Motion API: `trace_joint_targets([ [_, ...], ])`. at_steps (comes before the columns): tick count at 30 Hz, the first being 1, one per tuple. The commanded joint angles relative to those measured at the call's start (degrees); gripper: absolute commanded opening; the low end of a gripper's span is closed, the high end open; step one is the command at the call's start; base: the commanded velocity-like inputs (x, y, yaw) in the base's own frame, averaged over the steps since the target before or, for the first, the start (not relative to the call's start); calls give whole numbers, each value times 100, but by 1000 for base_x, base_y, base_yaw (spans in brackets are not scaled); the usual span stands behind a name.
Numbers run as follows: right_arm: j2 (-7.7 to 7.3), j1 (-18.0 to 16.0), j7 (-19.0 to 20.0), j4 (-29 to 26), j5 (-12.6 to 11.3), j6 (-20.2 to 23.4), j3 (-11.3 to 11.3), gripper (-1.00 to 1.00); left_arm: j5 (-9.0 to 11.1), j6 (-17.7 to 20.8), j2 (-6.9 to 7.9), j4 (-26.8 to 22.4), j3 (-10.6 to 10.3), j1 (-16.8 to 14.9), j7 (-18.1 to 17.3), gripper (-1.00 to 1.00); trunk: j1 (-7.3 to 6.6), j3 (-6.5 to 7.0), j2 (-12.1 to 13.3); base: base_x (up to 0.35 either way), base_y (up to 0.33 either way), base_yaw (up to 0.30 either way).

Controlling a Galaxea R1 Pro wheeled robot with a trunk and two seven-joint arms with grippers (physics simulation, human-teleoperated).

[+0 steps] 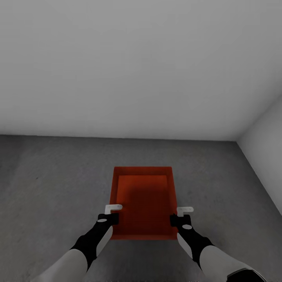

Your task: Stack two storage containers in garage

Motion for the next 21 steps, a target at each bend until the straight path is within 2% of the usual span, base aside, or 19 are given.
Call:
trace_joint_targets([
  [1,86,1,-10,17,-86,-41,-129,-100,237,-244,0,-149,69,-3,150,-100,0,-13,-3,0,0,0],
  [13,86,1,-8,17,-86,-40,-129,-100,237,-244,9,-143,69,-4,158,-100,0,-122,-3,0,0,0],
  [21,77,1,-1,17,-86,-40,-129,-100,229,-244,12,-139,69,-8,154,-100,0,-142,-3,48,0,0],
])
